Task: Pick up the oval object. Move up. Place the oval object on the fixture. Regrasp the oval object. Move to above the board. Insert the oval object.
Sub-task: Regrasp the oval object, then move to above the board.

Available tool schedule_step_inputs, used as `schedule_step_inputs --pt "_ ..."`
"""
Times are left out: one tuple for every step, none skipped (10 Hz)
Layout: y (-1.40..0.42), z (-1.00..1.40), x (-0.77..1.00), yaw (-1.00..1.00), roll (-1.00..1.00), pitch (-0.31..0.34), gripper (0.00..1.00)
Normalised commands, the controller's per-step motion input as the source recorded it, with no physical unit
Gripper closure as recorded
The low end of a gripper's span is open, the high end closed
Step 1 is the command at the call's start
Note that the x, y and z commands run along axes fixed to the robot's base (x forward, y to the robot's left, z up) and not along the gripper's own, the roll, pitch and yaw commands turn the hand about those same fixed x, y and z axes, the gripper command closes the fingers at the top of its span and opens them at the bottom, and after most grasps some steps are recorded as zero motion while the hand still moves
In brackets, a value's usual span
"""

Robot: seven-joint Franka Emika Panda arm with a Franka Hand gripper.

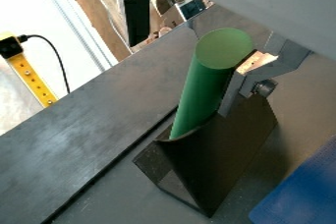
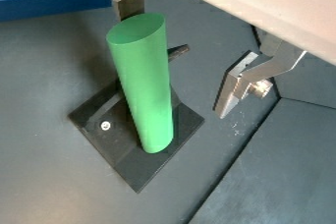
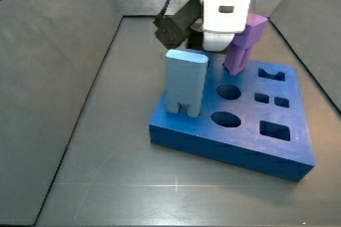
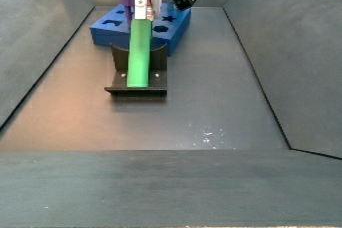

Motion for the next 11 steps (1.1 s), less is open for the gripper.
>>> schedule_step_inputs --pt "-0.01 -0.02 0.27 0.10 0.09 0.144 0.00" --pt "-0.02 -0.02 0.25 0.10 0.09 0.143 0.00" --pt "-0.02 -0.02 0.21 0.10 0.08 0.141 0.00" --pt "-0.02 -0.02 0.18 0.10 0.08 0.141 0.00" --pt "0.00 0.00 0.00 0.00 0.00 0.000 1.00" --pt "-0.11 1.00 -0.16 -0.18 -0.16 0.254 1.00" --pt "-0.11 1.00 -0.16 -0.18 -0.16 0.257 1.00" --pt "-0.10 1.00 -0.15 -0.10 -0.14 0.270 1.00" --pt "-0.10 1.00 -0.14 -0.03 -0.12 0.281 1.00" --pt "-0.09 1.00 -0.14 0.04 -0.08 0.279 1.00" --pt "-0.09 1.00 -0.13 0.07 -0.06 0.267 1.00"
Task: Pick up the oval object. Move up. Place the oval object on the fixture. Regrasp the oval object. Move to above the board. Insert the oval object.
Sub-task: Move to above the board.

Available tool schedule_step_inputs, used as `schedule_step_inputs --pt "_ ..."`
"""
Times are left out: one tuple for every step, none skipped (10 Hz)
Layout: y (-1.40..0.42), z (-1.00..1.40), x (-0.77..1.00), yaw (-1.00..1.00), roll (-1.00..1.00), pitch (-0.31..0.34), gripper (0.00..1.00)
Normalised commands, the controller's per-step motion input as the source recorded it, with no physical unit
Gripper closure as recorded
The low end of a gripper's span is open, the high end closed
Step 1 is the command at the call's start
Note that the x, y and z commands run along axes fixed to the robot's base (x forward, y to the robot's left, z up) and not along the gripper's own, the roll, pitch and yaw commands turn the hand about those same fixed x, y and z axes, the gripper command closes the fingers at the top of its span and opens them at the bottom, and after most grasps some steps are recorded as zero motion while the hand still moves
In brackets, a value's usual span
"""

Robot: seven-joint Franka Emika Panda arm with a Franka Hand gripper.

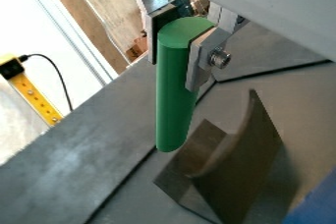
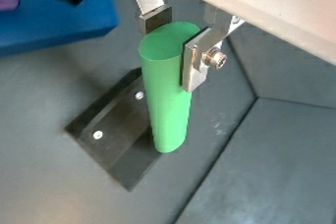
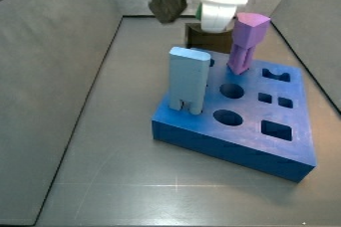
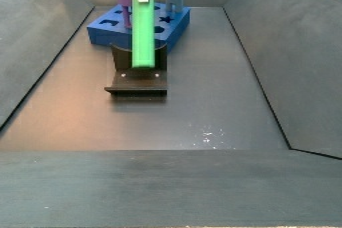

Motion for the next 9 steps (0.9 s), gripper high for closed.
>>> schedule_step_inputs --pt "-0.09 1.00 -0.12 0.12 -0.04 0.224 1.00" --pt "-0.08 1.00 -0.12 0.14 -0.05 0.188 1.00" --pt "-0.08 1.00 -0.11 0.15 -0.05 0.153 1.00" --pt "-0.08 1.00 -0.10 0.15 -0.05 0.123 1.00" --pt "-0.07 1.00 -0.09 0.14 -0.05 0.091 1.00" --pt "-0.07 1.00 -0.09 0.13 -0.05 0.074 1.00" --pt "-0.07 1.00 -0.07 0.10 -0.05 0.061 1.00" --pt "-0.06 1.00 -0.07 0.09 -0.06 0.058 1.00" --pt "-0.06 1.00 -0.06 0.07 -0.06 0.058 1.00"
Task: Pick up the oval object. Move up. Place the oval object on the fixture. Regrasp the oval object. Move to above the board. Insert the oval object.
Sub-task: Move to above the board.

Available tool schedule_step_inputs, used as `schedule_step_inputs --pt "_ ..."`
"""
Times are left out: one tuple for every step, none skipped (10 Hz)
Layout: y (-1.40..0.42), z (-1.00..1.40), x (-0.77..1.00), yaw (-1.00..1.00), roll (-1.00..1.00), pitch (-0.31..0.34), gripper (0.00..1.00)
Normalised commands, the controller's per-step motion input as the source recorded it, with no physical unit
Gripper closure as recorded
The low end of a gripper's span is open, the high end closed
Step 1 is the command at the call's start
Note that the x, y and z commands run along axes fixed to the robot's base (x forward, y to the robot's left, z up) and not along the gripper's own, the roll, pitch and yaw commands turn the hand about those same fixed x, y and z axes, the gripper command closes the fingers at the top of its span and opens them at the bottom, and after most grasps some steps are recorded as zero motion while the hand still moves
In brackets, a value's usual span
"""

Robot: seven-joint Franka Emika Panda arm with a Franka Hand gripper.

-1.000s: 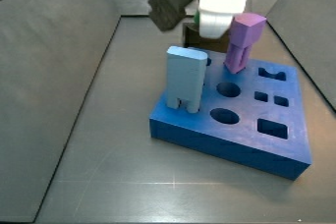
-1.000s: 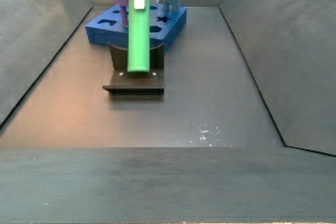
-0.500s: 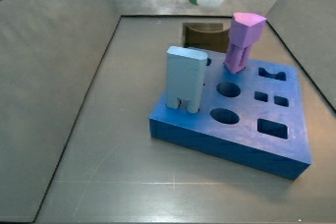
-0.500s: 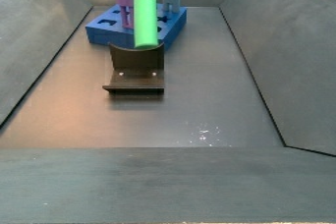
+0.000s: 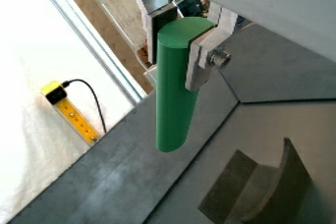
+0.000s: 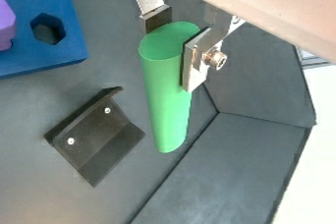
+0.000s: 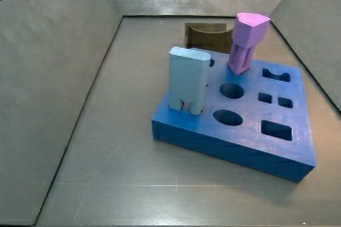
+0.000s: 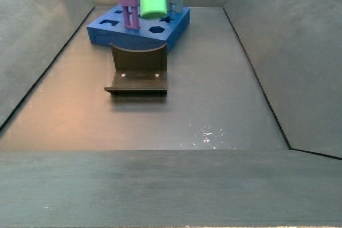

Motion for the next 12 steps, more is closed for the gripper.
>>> schedule_step_inputs --pt "-0.06 1.00 -0.05 0.05 -0.06 0.064 1.00" --pt "-0.05 1.00 -0.04 0.04 -0.06 0.074 1.00" --pt "-0.05 1.00 -0.03 0.04 -0.06 0.084 1.00" --pt "-0.04 0.83 -0.01 0.03 -0.07 0.106 1.00" --pt "-0.03 0.68 0.00 0.04 -0.07 0.122 1.00" --pt "-0.03 0.48 0.01 0.04 -0.07 0.143 1.00" --pt "-0.02 0.33 0.01 0.05 -0.07 0.149 1.00" --pt "-1.00 -0.06 -0.49 1.00 -0.49 0.039 1.00" --pt "-1.00 -0.09 -0.49 1.00 -0.48 0.033 1.00" --pt "-1.00 -0.07 -0.46 1.00 -0.47 0.002 1.00" --pt "-1.00 -0.08 -0.44 1.00 -0.46 -0.017 1.00" --pt "-1.00 -0.06 -0.42 1.00 -0.44 -0.050 1.00"
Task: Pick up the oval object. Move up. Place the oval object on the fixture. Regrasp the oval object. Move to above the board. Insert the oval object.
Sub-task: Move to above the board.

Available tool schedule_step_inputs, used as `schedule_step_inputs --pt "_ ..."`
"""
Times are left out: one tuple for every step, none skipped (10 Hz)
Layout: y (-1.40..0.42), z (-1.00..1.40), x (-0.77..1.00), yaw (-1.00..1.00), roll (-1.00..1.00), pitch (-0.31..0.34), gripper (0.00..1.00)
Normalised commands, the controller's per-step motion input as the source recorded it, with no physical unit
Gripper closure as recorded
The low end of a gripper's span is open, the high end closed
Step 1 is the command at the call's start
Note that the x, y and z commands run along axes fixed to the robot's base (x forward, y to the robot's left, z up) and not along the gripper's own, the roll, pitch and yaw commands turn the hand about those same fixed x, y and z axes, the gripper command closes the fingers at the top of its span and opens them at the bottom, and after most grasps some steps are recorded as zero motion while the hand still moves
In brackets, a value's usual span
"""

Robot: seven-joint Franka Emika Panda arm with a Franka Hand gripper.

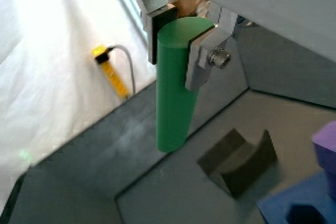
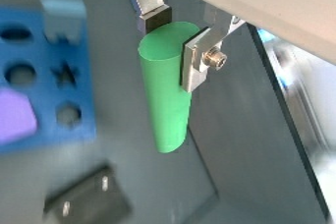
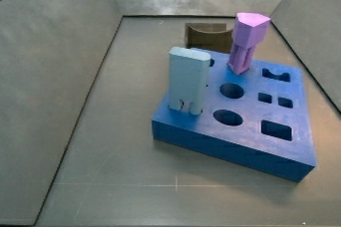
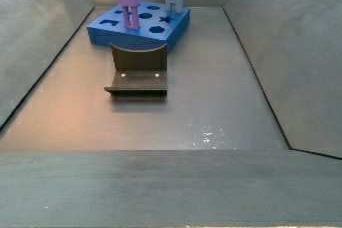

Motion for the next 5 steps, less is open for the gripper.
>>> schedule_step_inputs --pt "-1.00 -0.06 -0.40 1.00 -0.43 -0.063 1.00" --pt "-0.77 -0.04 -0.27 1.00 -0.41 -0.092 1.00" --pt "-0.53 -0.02 -0.16 1.00 -0.40 -0.111 1.00" --pt "-0.26 0.00 -0.04 1.00 -0.38 -0.142 1.00" --pt "-0.18 -0.01 -0.02 1.00 -0.38 -0.156 1.00"
